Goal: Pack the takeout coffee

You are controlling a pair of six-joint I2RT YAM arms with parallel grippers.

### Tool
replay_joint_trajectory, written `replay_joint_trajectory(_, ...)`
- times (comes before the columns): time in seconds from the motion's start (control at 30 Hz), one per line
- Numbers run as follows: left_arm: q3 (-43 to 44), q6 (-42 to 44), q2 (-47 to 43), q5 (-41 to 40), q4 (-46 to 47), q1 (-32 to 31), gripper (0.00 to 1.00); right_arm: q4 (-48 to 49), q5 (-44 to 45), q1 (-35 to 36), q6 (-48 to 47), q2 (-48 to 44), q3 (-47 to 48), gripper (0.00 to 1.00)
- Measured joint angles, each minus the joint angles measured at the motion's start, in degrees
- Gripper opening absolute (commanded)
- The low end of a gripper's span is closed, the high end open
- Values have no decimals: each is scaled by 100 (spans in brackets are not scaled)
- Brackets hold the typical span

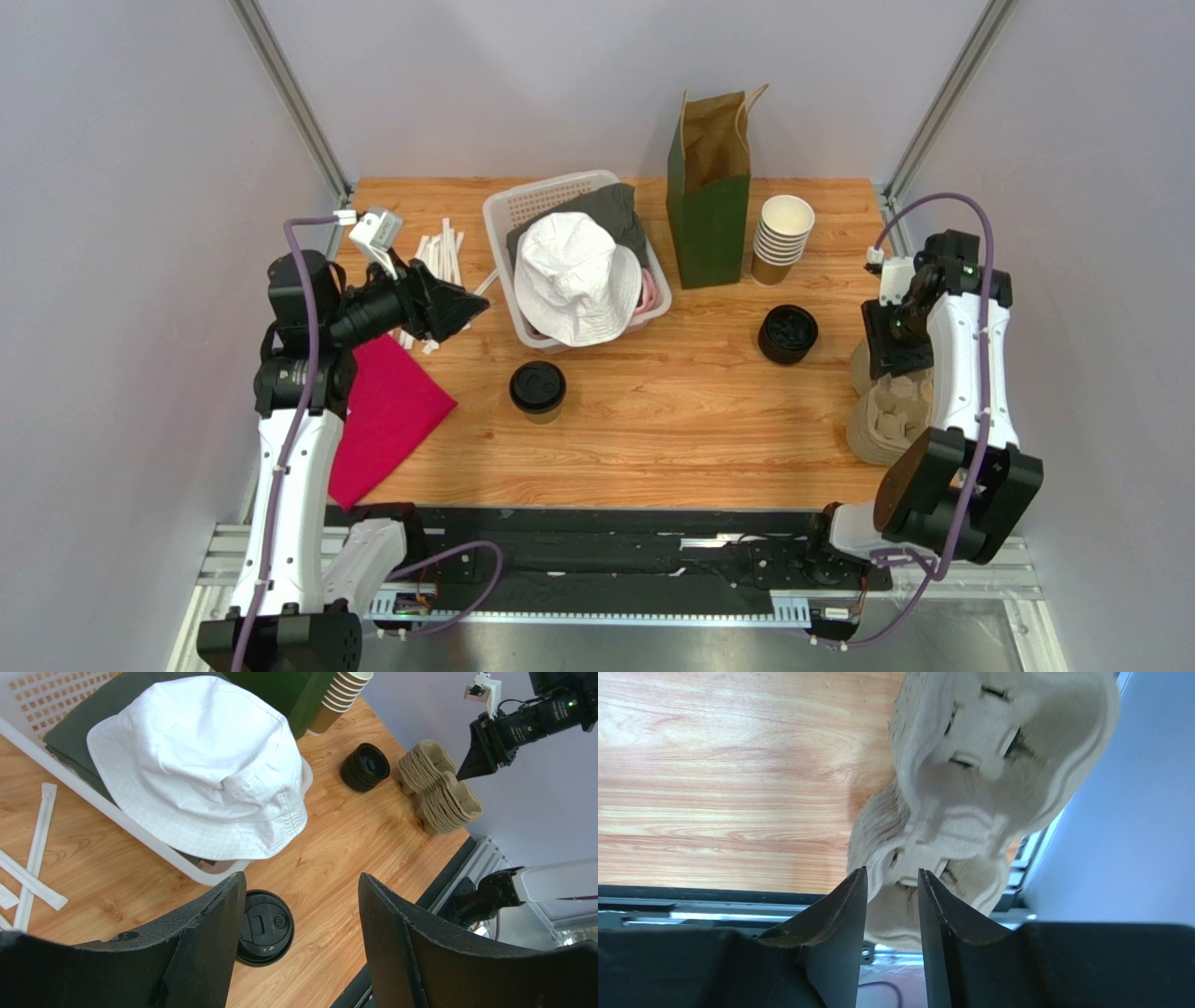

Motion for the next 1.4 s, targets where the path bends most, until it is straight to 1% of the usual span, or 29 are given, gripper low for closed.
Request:
replay_joint_trajectory(0.1, 0, -33, 9, 11, 0, 0, 68, -9, 74, 0, 420, -144, -205, 31)
replay_joint_trajectory(0.17, 20, -66, 42, 46, -2, 0, 69, 24, 122, 0, 654, -136, -326, 30)
replay_joint_trajectory(0.23, 83, -81, 114, 68, -11, 0, 69, 66, 184, 0, 931, -131, -457, 30)
replay_joint_trajectory(0.4, 203, -92, 208, 94, -4, 0, 69, 138, 234, -26, 1231, -136, -643, 31)
replay_joint_trajectory(0.57, 203, -68, 195, 94, -11, 0, 69, 42, 63, -197, 1272, -136, -579, 33)
replay_joint_trajectory(0.67, 203, 0, 146, 24, -31, 0, 69, -164, -125, -328, 1250, -136, -278, 40)
replay_joint_trajectory(0.7, 203, 31, 120, -11, -52, 0, 69, -214, -190, -376, 1235, -136, -153, 40)
replay_joint_trajectory(0.83, 203, 72, 70, -39, -120, 0, 69, -452, -527, -636, 1143, -90, 319, 39)
replay_joint_trajectory(1.0, 195, 66, 44, 4, -116, 0, 69, -614, -833, -761, 1108, 350, 706, 34)
replay_joint_trajectory(1.17, 170, 48, -87, 61, -74, 0, 69, -638, -1036, -774, 1021, 907, 782, 32)
replay_joint_trajectory(1.27, 170, 48, -175, 92, -44, 0, 69, -658, -1056, -789, 1008, 1025, 782, 31)
replay_joint_trajectory(1.4, 164, 48, -214, 109, -24, 0, 69, -669, -918, -800, 1016, 1003, 645, 31)
